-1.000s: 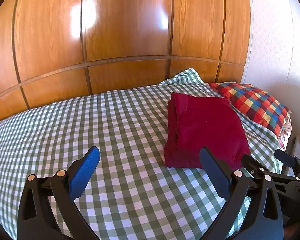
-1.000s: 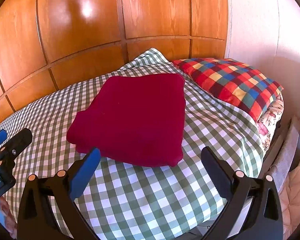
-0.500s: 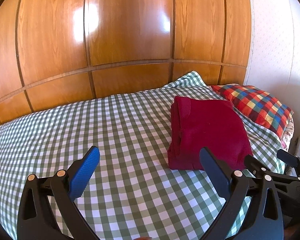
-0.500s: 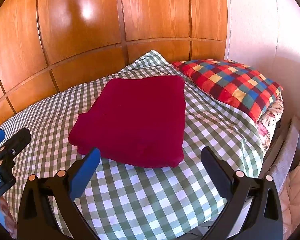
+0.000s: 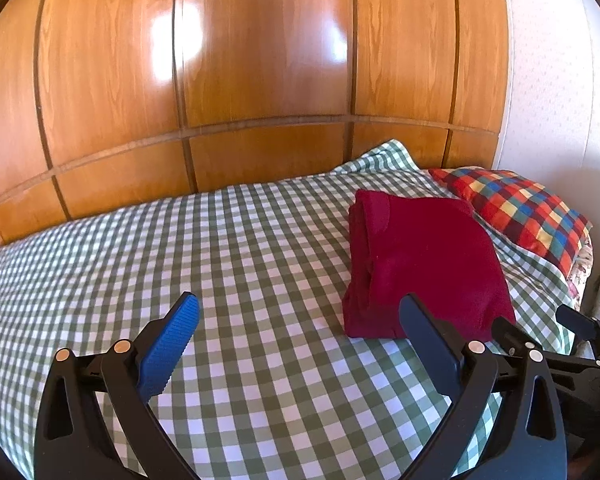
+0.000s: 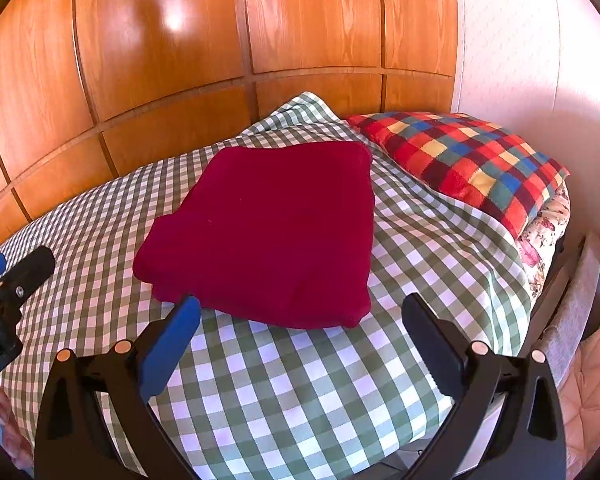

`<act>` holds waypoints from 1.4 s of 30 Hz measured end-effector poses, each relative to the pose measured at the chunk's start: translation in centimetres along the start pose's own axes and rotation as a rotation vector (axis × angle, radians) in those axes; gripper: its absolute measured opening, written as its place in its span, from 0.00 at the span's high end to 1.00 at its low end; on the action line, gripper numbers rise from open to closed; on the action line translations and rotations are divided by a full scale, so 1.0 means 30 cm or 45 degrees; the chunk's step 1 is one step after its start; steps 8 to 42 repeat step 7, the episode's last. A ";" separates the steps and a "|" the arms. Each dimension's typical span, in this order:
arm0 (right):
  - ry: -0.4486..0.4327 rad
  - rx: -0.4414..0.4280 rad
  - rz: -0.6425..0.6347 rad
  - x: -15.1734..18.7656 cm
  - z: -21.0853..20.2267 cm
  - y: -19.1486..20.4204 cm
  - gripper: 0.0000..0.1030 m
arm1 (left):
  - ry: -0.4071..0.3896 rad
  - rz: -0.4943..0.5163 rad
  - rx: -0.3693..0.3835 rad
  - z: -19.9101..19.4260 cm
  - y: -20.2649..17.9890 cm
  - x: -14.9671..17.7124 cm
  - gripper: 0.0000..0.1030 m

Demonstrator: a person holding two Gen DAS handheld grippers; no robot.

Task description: Fold small clothes

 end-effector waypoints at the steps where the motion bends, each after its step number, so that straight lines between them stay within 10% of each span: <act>1: -0.002 0.001 0.002 -0.001 -0.001 -0.002 0.02 | 0.014 -0.001 0.004 0.007 0.000 0.002 0.04; 42: -0.032 0.031 0.082 -0.045 -0.006 -0.099 0.02 | 0.087 -0.005 0.005 0.058 0.009 0.031 0.04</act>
Point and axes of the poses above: each gripper's, at about its wrist camera, not at the fingertips, and z roughly the way its jaws point, y to its left, x to its underside, the point moved 2 cm from there along z, roughly the way its jaws point, and after that the axes turned 14 degrees about -x, right-handed, at the moved point
